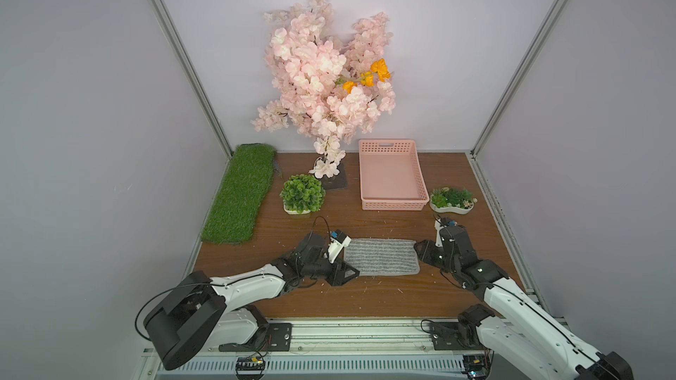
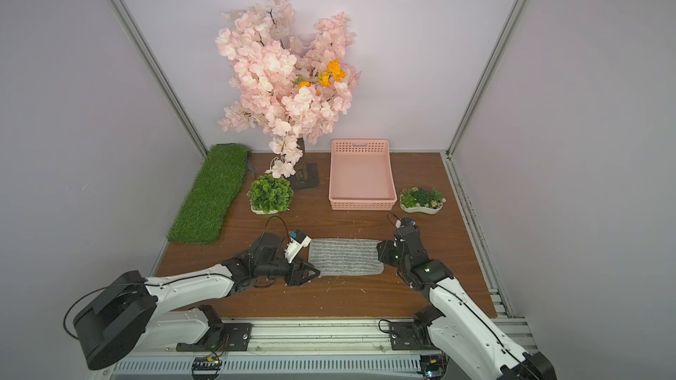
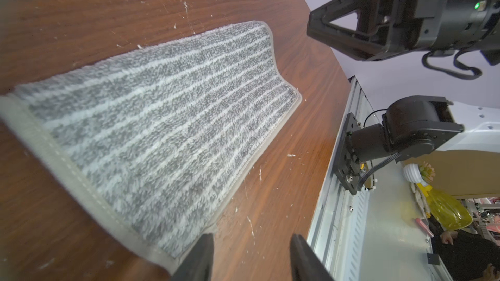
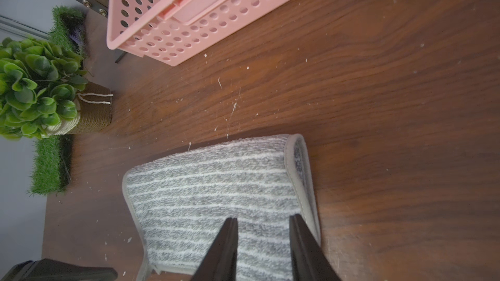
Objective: Fold the square dishcloth
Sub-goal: Smooth out the cleaning item at the center of the board.
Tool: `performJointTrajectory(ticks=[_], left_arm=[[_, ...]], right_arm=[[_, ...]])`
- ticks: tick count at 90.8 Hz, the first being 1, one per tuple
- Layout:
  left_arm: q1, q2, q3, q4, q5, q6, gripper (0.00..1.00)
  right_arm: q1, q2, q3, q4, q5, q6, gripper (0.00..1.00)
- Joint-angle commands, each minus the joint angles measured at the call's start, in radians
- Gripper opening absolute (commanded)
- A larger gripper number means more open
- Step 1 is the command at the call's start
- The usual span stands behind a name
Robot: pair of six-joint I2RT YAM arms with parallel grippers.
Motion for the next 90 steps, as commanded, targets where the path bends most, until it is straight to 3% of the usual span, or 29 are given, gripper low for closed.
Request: performJointTrajectory(ticks=[1, 11, 24, 32, 55, 90], left_arm=[[-0.009, 0.014, 0.059, -0.052, -0.045, 0.006, 0.44], [-0.008, 0.098, 0.129, -0.057, -0.119, -0.011, 0.43], [-0.009, 0.205, 0.219, -0.058, -0.26, -0.058, 0.32], [-0.009, 0.224, 0.252, -0.06, -0.332, -0.094, 0.41], [-0.009, 0.211, 0.316, -0.221, -0.555, -0.183, 0.42], [0.013, 0.241, 0.382, -0.366, -0.51, -0.184, 0.58]], right_arm=[[0.005, 0.021, -0.006, -0.011, -0.029, 0.013, 0.34], [0.006, 0.053, 0.001, -0.008, -0.018, 0.002, 0.35], [0.005, 0.104, 0.023, -0.011, 0.023, -0.004, 0.44], [0.004, 0.134, 0.023, 0.01, 0.036, -0.003, 0.47], [0.003, 0.205, 0.023, 0.118, 0.025, -0.01, 0.42], [-0.006, 0.3, 0.064, 0.169, 0.028, -0.054, 0.38]])
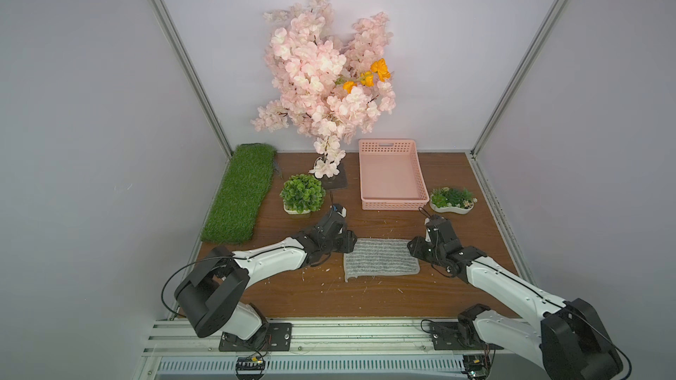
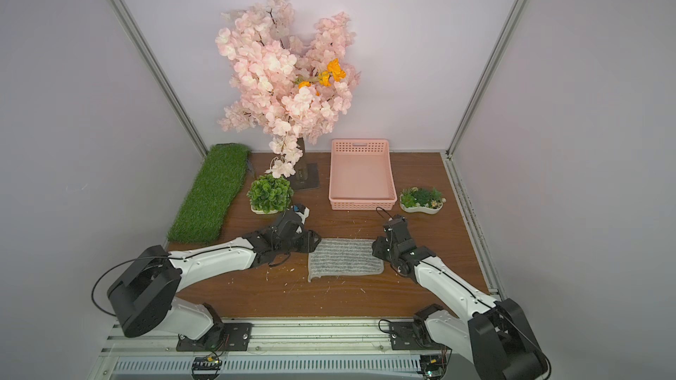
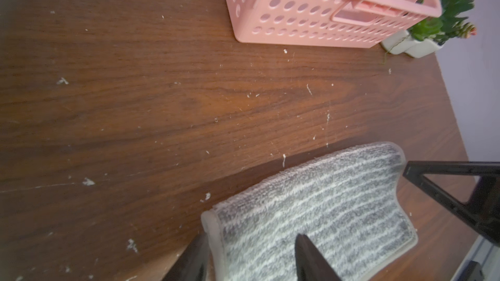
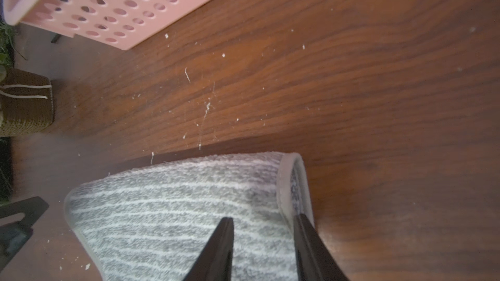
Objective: Fold the square dishcloth
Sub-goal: Smooth out the cleaning item at the center of the board.
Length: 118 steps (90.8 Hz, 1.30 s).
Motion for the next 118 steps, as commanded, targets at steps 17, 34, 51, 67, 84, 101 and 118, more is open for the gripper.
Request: performJointTrajectory(ticks=[17, 34, 51, 67, 84, 101, 118], left_arm=[[0.057, 0.012, 0.025, -0.12, 0.081, 0.011, 0.59], [0.076, 0.046, 0.027, -0.11, 0.14, 0.028, 0.5], [0.096, 0.094, 0.047, -0.038, 0.168, 0.029, 0.27], [0.104, 0.152, 0.087, 0.0, 0.126, 0.017, 0.08], [0.111, 0.199, 0.087, 0.055, 0.122, -0.021, 0.06], [0.118, 0.222, 0.065, 0.05, 0.087, -0.033, 0.13], [0.119, 0.203, 0.062, 0.052, 0.092, -0.038, 0.28]], right_arm=[[-0.01, 0.026, 0.024, 0.041, 0.026, -0.027, 0.32], [-0.013, 0.057, 0.027, 0.06, 0.034, -0.035, 0.32], [-0.016, 0.105, 0.04, 0.073, 0.06, -0.054, 0.28], [-0.026, 0.15, 0.068, 0.072, 0.1, -0.083, 0.25], [-0.04, 0.204, 0.077, 0.096, 0.129, -0.108, 0.24], [-0.056, 0.275, 0.099, 0.108, 0.174, -0.133, 0.24], [-0.075, 0.307, 0.149, 0.066, 0.158, -0.154, 0.27]])
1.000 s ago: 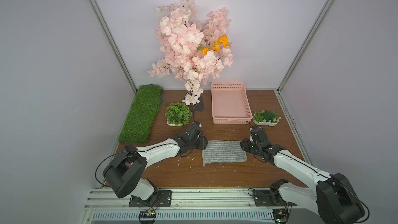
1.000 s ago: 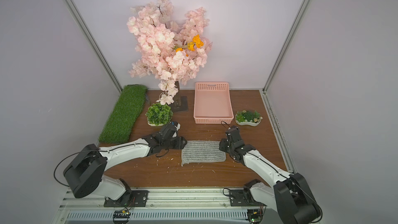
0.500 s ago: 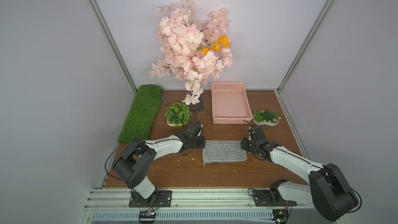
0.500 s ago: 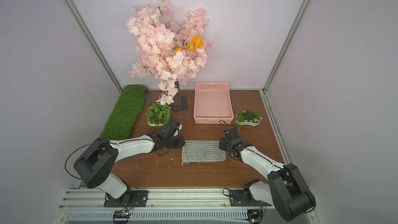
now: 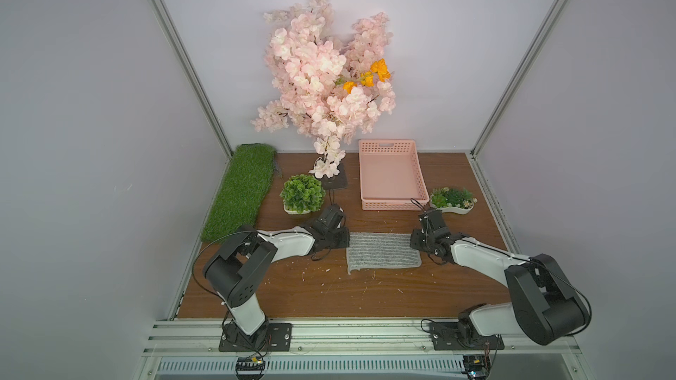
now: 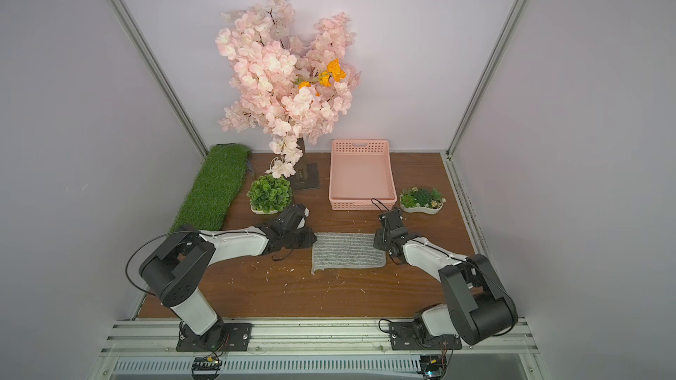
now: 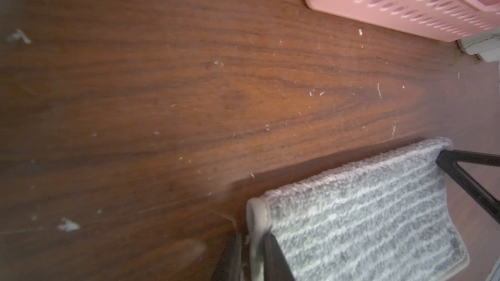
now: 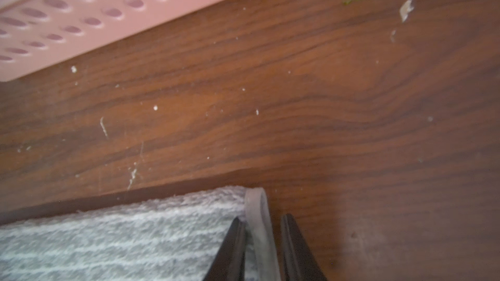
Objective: Fold the square dishcloth
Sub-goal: Smooth out the cleaning item at the center of the board.
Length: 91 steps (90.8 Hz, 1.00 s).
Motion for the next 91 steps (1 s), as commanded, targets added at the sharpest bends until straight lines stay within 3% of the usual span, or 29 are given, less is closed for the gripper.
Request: performJointTrajectory(ticks=[1, 19, 37, 51, 91], left_arm=[[0.011, -0.02, -0.006, 0.007, -0.012, -0.01, 0.29], [0.012, -0.095, 0.018, -0.049, -0.014, -0.011, 0.45], [0.001, -0.153, 0.01, -0.091, -0.011, 0.008, 0.45], [-0.059, -0.144, 0.012, -0.101, -0.002, 0.082, 0.45], [-0.097, -0.067, -0.032, -0.112, 0.024, 0.117, 0.42]], right_arm=[[-0.01, 0.005, 0.041, -0.027, 0.011, -0.029, 0.28], [-0.01, -0.068, 0.103, -0.148, 0.0, -0.014, 0.4], [-0.02, -0.129, 0.101, -0.244, -0.029, 0.024, 0.46], [-0.025, -0.15, 0.05, -0.244, -0.083, 0.05, 0.48], [-0.025, -0.104, -0.072, -0.139, -0.161, 0.085, 0.46]])
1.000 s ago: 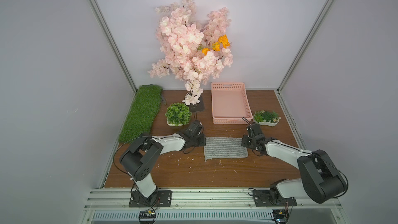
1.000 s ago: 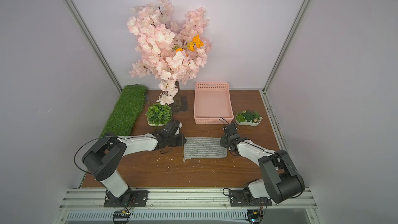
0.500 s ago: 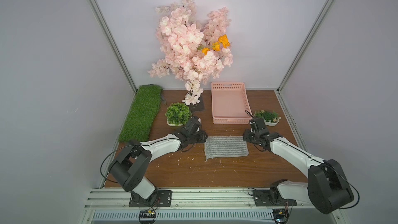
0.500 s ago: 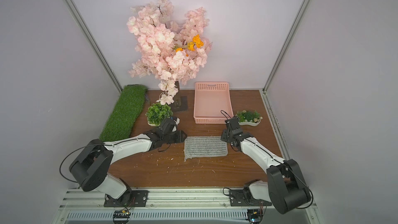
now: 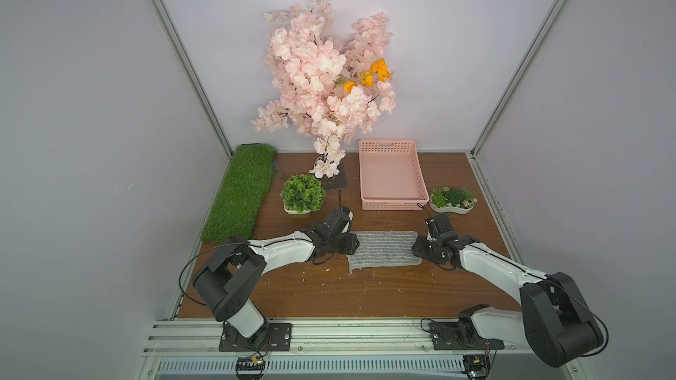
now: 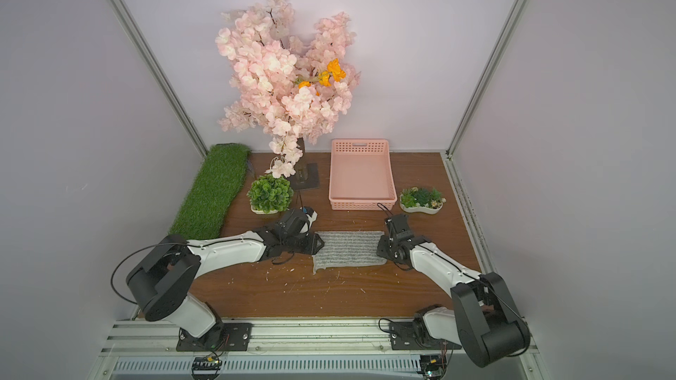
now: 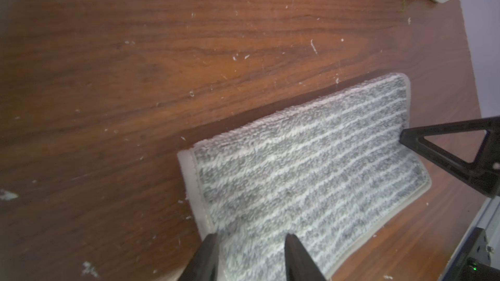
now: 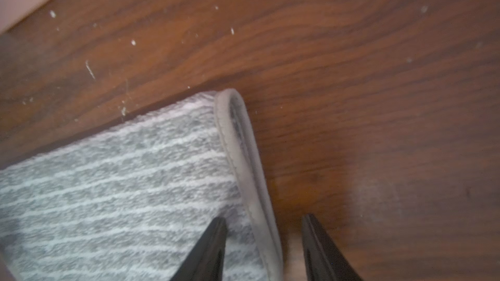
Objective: Fold the square dishcloth
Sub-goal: Smooth out the cleaning item at the center of the board, then fold the cleaning item at the center of the board.
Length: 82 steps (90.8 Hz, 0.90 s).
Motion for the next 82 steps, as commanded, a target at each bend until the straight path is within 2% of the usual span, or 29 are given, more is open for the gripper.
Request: performJointTrajectory(ticks=[1, 38, 45, 59, 82], left_arm=[[-0.004, 0.021, -0.022, -0.036, -0.011, 0.022, 0.42], [-0.004, 0.018, -0.031, -0.078, -0.096, -0.024, 0.39], [-0.004, 0.015, -0.031, -0.079, -0.104, -0.03, 0.39], [-0.004, -0.011, -0.028, -0.089, -0.115, -0.043, 0.39], [-0.005, -0.03, -0.012, -0.101, -0.075, -0.043, 0.43]], right_arm=[[-0.004, 0.033, -0.031, 0.045, -0.025, 0.018, 0.46], [-0.004, 0.087, -0.024, 0.066, -0.017, 0.004, 0.16], [-0.005, 0.1, -0.013, 0.068, -0.028, -0.006, 0.15], [-0.003, 0.106, -0.004, 0.071, -0.032, -0.02, 0.0], [-0.002, 0.045, 0.058, 0.005, 0.035, -0.062, 0.0]])
